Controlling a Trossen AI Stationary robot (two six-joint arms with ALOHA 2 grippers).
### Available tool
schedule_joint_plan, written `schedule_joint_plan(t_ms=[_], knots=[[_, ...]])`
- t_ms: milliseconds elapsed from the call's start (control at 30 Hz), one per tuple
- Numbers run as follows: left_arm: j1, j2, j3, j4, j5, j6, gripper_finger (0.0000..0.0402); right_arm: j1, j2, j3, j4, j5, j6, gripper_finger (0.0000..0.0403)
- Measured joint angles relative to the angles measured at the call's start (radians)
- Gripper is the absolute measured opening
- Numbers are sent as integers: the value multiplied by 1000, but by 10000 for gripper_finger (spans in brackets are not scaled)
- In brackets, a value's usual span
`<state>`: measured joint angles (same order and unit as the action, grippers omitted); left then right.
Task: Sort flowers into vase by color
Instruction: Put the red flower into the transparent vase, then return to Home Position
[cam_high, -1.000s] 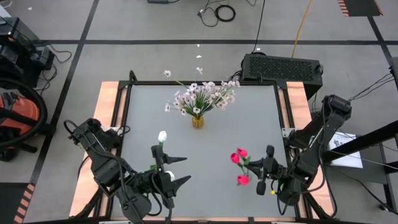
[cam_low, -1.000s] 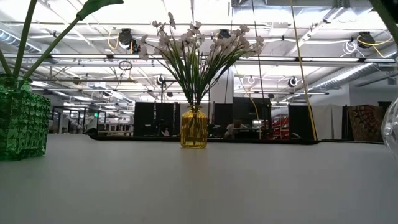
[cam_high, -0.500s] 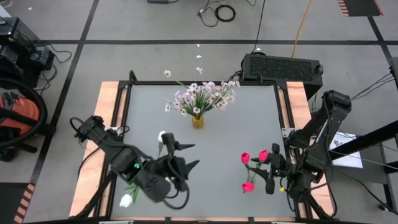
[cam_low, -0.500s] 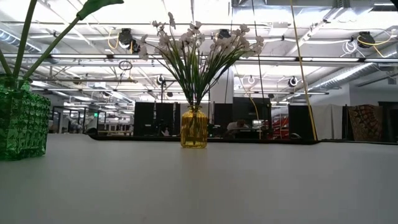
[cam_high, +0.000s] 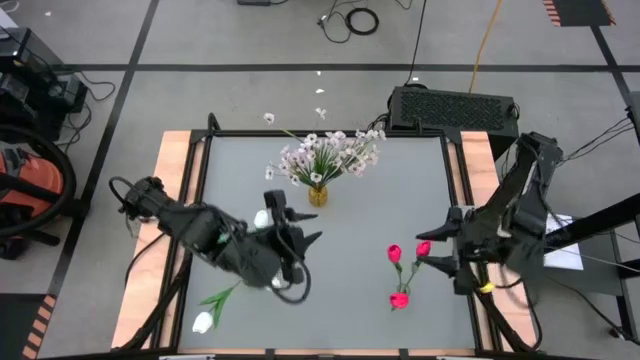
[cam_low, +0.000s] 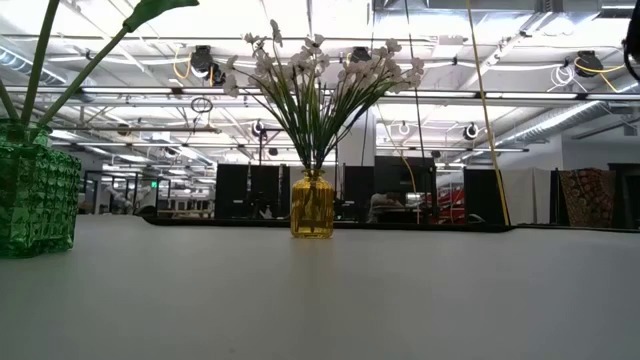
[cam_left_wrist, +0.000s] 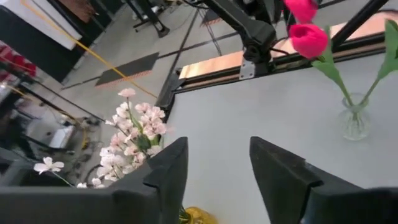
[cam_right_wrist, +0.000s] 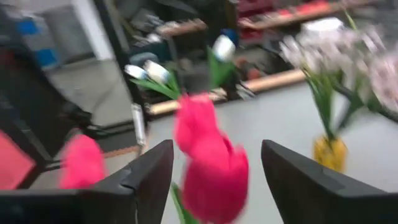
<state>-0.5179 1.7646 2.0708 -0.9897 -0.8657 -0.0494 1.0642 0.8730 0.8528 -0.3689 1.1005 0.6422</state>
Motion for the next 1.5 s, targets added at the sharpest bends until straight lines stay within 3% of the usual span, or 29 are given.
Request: schedule_joint_plan(t_ms=[267, 333, 433, 567, 633, 933, 1100, 1333, 1500], knots=[[119, -129, 0, 0, 90, 86, 101, 0, -128, 0, 432, -141, -765, 226], [163, -170, 1, 1, 146, 114, 80, 0, -162, 0, 481, -147, -938, 206], [247, -232, -14, 13, 279, 154, 47, -1, -238, 0, 423, -219, -1051, 153], [362, -323, -123, 49, 428, 183, 9, -26, -365, 0, 222, -216, -984, 43], [409, -377, -229, 87, 461, 186, 5, -45, -409, -25, 193, -208, -930, 13], [470, -761, -911, 523, 602, 164, 10, -130, -530, -328, 255, -214, -759, 3], [474, -960, -1212, 704, 610, 167, 10, -174, -548, -463, 307, -208, -696, 1], [478, -1176, -1520, 855, 683, 107, 10, -236, -557, -602, 319, -211, -597, 0], [476, -1276, -1652, 897, 714, 63, 10, -265, -557, -698, 409, -265, -557, 0]])
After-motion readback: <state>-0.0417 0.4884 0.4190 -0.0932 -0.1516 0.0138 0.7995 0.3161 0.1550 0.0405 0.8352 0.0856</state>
